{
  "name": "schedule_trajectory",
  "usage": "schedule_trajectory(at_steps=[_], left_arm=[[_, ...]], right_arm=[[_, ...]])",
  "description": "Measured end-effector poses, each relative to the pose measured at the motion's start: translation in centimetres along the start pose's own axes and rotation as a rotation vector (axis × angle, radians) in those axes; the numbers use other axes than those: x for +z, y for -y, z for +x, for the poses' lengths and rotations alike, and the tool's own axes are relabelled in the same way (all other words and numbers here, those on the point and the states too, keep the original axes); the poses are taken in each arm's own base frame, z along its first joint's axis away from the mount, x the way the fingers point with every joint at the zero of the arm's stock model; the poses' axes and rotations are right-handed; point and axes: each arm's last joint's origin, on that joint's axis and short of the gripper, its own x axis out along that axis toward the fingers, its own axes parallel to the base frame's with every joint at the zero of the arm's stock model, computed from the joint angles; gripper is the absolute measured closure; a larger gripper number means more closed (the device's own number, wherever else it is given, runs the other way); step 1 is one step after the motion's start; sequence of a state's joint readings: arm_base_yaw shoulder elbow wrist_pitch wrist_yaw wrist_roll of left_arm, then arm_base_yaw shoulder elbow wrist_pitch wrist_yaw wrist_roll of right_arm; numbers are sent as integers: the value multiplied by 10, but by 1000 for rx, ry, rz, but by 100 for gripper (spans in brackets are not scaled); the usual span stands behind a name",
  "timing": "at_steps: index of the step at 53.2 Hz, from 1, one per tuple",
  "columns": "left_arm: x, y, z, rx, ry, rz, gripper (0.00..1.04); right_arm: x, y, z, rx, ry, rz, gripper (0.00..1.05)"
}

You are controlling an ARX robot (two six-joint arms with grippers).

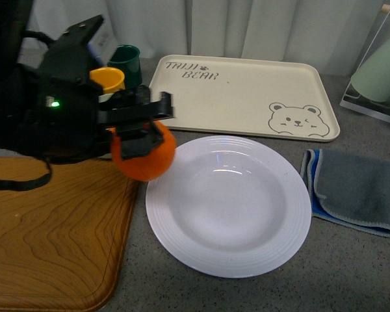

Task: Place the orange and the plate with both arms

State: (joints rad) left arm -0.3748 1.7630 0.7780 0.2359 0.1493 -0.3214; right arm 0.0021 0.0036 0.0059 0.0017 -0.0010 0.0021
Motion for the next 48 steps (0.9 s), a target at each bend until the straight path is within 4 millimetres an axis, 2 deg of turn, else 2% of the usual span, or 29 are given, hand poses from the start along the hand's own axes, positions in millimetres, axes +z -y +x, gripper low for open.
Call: schedule_trajectory(at_steps=[8,15,22,30,40,46,48], left_arm=[[-2,28,25,-31,-7,60,56],[-20,49,54,-53,-89,112,57],[-29,57,68,-56,-135,133,57],[-30,59,71,-53,-136,133,56],[-30,59,72,-39,-128,135,21],[-28,59,71,-38,-121,136,5],[-27,59,70,-37,-116,137,5]], right_arm=[[0,0,0,0,0,0,9],[0,0,0,0,0,0,9],[0,0,0,0,0,0,9],[0,0,0,0,0,0,9],[0,0,0,0,0,0,9],[0,0,0,0,0,0,9],[0,0,0,0,0,0,9]])
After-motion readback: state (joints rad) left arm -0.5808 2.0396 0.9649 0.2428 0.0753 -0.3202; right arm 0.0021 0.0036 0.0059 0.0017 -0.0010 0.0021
